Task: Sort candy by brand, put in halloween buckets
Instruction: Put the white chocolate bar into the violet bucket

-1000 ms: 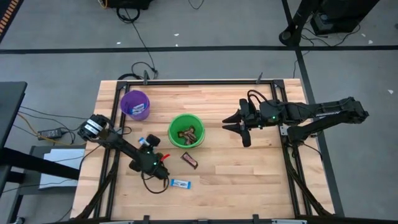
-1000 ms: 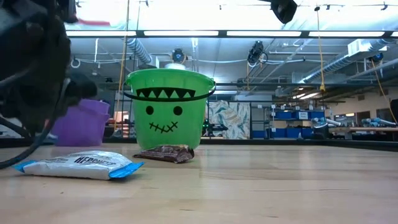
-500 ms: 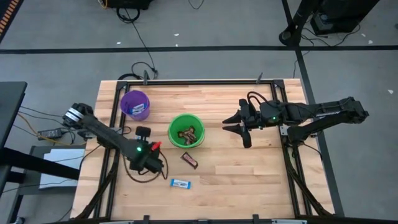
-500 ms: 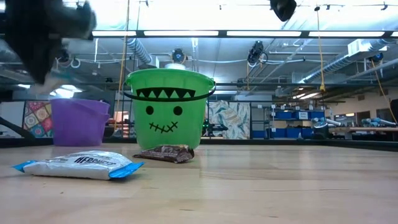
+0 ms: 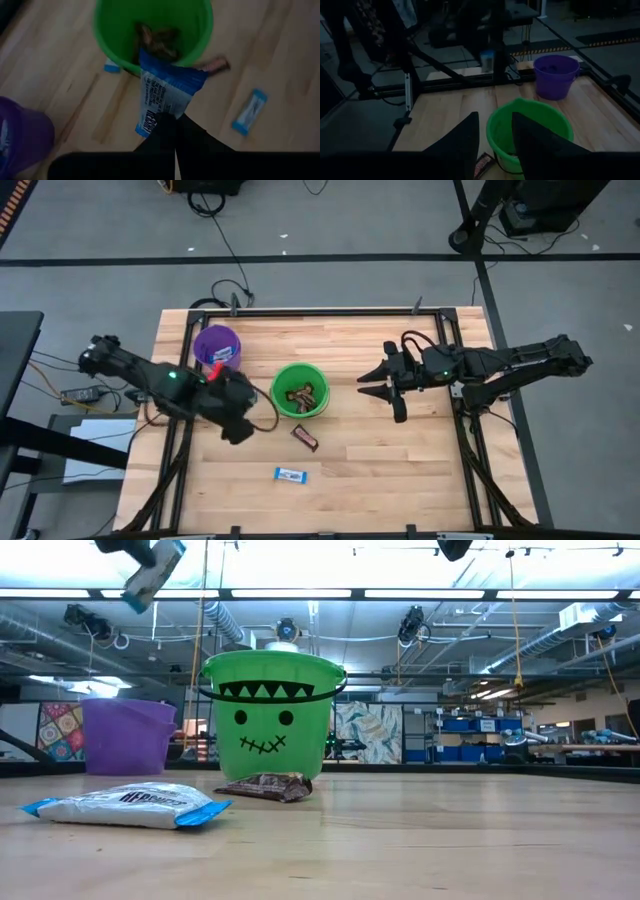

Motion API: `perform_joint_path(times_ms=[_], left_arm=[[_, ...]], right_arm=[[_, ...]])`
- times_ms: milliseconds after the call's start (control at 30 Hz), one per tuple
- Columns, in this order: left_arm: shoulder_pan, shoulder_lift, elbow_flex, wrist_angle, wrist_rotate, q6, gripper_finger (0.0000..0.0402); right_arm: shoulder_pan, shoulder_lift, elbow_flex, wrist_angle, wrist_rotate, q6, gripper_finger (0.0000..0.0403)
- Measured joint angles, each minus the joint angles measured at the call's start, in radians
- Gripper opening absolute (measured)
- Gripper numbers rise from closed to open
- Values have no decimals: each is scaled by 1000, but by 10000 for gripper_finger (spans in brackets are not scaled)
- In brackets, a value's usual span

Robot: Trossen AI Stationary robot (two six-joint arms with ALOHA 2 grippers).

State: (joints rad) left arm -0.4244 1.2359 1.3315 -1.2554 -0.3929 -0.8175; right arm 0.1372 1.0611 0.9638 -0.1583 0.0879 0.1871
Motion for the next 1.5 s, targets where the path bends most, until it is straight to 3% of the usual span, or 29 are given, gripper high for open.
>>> perform_joint_path(times_ms=[267,567,700,800,933,1033,1167,1300,1500], left_arm=[[0,-130,0,50,-86,-111,0],[0,-280,0,261,-107,-86,0],[0,-342,0,271,-132,-80,0],[0,-381,0,219,-226,-78,0],[0,-425,0,100,-426,-117,0],[0,-445,0,-45,-576,-237,0],[0,-449,-1,-252,-693,-448,0],[26,-453,-59,-309,-729,-592,0],[113,-460,-225,-318,-652,-703,0]], right_arm=[[19,0,0,1,1,-3,128],[27,0,0,1,-3,-8,128],[27,0,0,1,-3,-26,128],[27,0,0,1,-3,-32,128],[27,0,0,0,-3,-34,128],[27,0,0,0,-3,-33,128],[27,0,0,0,-3,-33,128],[25,0,0,1,-3,-33,128],[20,0,0,16,-3,-33,128]])
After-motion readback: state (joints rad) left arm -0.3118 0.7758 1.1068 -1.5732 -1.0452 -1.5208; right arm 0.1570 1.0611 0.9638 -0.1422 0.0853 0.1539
